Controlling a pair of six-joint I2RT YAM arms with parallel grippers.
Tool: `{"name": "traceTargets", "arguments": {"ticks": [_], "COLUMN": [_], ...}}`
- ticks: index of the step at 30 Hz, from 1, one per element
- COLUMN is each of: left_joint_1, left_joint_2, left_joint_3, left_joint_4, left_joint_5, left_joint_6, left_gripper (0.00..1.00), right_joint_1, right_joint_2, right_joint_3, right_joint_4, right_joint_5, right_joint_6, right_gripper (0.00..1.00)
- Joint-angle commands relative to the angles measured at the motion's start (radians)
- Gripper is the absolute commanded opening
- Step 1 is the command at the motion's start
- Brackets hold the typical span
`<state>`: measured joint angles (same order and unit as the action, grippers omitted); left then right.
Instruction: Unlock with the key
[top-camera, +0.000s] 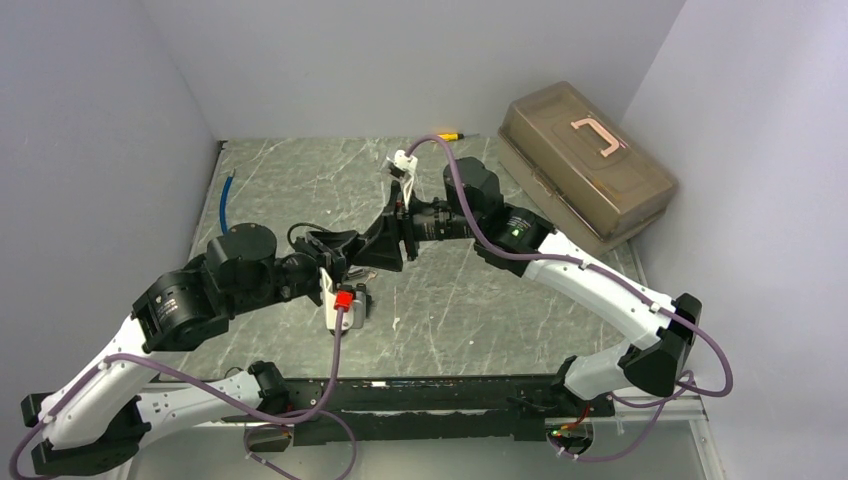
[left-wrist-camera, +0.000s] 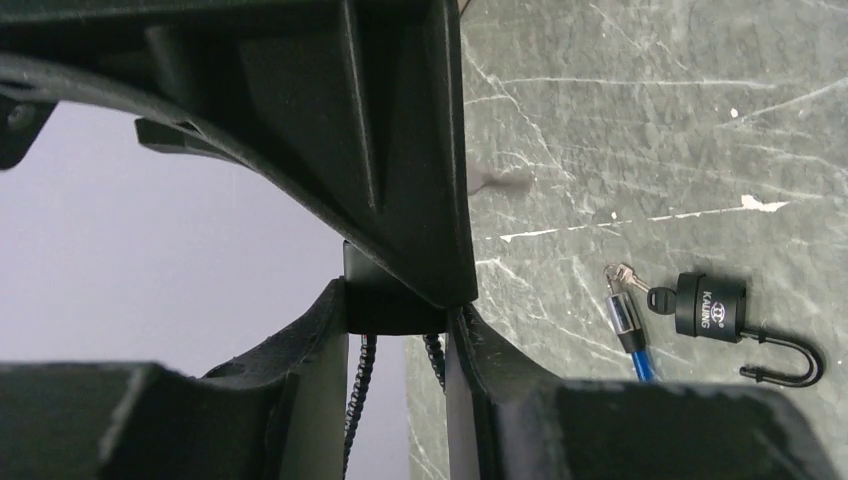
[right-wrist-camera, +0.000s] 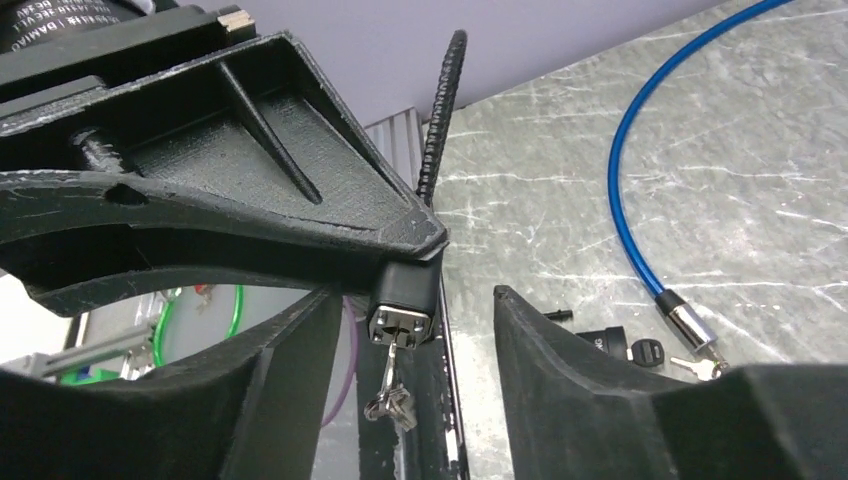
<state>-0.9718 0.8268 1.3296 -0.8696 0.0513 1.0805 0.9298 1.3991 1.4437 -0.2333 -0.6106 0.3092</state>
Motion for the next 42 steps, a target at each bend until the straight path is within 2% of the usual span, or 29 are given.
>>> {"name": "traceTargets", "arguments": {"ticks": [1,3,5,13,20,23,24,25,26,28,29,35,42], "left_joint_1": [0.025,0.032,0.040,0.065,0.070,0.069,0.069,0.070,0.074,0.095,0.108,0.187,0.254], "left_joint_2": [-0.018,-0.024,-0.028,-0.048,-0.060,-0.060,-0.060,-0.060,-0.061,-0.059,-0.060,-0.080,-0.108], "left_joint_3": [0.011,0.011,0.014,-0.005,-0.045,-0.049,-0.048,-0.045,-0.040,-0.027,-0.021,-0.025,-0.116], "left_joint_4": [0.159,0.155,0.151,0.156,0.148,0.137,0.131,0.123,0.118,0.105,0.101,0.057,0.052], "left_joint_5": [0.083,0.096,0.106,0.136,0.189,0.212,0.223,0.235,0.244,0.267,0.278,0.378,0.441], "left_joint_6": [-0.064,-0.076,-0.084,-0.133,-0.171,-0.182,-0.181,-0.180,-0.188,-0.221,-0.243,-0.430,-0.560], "left_gripper": [0.00,0.00,0.00,0.00,0.00,0.00,0.03,0.12,0.30,0.93,0.99,0.99,0.99], "right_joint_1": [-0.003,-0.004,-0.011,-0.018,-0.018,-0.017,-0.018,-0.017,-0.017,-0.017,-0.018,-0.017,0.004], "right_joint_2": [0.001,0.006,0.007,0.009,0.023,0.035,0.035,0.032,0.028,0.023,0.023,0.009,0.013], "right_joint_3": [0.056,0.057,0.050,0.065,0.075,0.084,0.082,0.074,0.067,0.069,0.074,0.117,0.219], "right_joint_4": [0.036,0.037,0.059,0.124,0.140,0.132,0.133,0.137,0.139,0.102,0.075,-0.148,-0.411], "right_joint_5": [0.026,0.048,0.049,0.050,0.063,0.070,0.078,0.084,0.083,0.075,0.068,-0.021,-0.097], "right_joint_6": [-0.013,-0.012,-0.005,0.027,0.053,0.059,0.054,0.052,0.049,0.009,-0.012,-0.233,-0.443], "right_gripper": [0.64,0.66,0.65,0.21,0.04,0.00,0.00,0.00,0.00,0.00,0.00,0.00,0.00]}}
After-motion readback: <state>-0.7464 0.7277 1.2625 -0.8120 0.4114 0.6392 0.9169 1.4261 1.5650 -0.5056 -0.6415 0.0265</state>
